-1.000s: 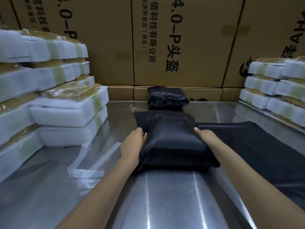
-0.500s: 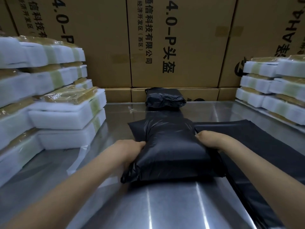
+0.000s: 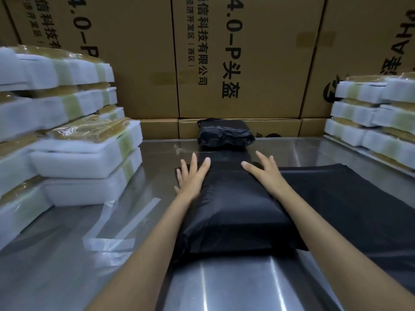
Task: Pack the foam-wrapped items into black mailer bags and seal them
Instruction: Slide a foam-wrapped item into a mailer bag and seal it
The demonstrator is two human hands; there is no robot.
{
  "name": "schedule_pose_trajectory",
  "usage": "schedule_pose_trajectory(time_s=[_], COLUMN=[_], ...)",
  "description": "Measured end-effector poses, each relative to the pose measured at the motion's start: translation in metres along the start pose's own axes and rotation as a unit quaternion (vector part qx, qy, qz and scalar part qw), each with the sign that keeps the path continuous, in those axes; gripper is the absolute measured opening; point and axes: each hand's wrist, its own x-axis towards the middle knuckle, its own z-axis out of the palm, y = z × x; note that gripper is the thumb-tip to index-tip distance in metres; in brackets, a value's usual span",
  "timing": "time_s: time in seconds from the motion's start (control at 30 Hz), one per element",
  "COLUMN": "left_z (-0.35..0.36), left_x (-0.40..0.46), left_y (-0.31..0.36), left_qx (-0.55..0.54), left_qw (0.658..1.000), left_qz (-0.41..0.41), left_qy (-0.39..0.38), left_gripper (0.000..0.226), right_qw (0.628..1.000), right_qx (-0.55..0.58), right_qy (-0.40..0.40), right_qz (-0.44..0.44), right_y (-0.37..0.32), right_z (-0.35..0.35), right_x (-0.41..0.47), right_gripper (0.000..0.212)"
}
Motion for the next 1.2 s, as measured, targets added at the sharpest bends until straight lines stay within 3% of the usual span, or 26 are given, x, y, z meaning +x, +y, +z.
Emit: schedule_pose_trajectory(time_s=[0.1,0.2,0.37,0.5,0.57,0.73,0.9,1.07,1.2], left_z=[0.010,0.016,0.020,0.020,0.023,0.023,0.023,0.021,0.021], left_x=[0.010,0.012,0.014,0.017,0.019,0.016,0.013,0.009,0.009], left_y=[-0.009,-0.008,-0.008,-0.011,-0.014,-0.010,-0.013,-0.009,-0.010], left_qx=[-0.130,-0.240,-0.320,-0.360,-0.376,-0.463,-0.458,-0.448,-0.434], left_qw=[0.991,0.970,0.947,0.932,0.925,0.883,0.884,0.889,0.892], left_qz=[0.007,0.006,0.010,0.006,0.006,-0.036,-0.051,-0.058,-0.071], left_qy=[-0.008,-0.026,-0.027,-0.040,-0.049,-0.068,-0.071,-0.067,-0.099], left_gripper=[0.089,0.095,0.083,0.090,0.078,0.068,0.067,0.066,0.026], right_qw=[0.994,0.989,0.984,0.977,0.975,0.958,0.940,0.938,0.932], right_qx=[0.072,0.112,0.162,0.198,0.207,0.261,0.311,0.316,0.331], right_qy=[-0.067,-0.073,-0.064,-0.065,-0.064,-0.088,-0.109,-0.110,-0.110], right_qz=[0.038,0.056,0.049,0.049,0.052,0.073,0.087,0.086,0.096], right_y=[0.005,0.011,0.013,0.012,0.015,0.023,0.031,0.032,0.035], right_z=[0.001,0.000,-0.002,0.000,0.001,0.002,0.005,0.005,0.003], right_x=[0.003,0.002,0.001,-0.001,-0.001,-0.002,0.001,-0.001,-0.001], right_gripper=[0.079,0.083,0.079,0.076,0.076,0.098,0.108,0.098,0.077])
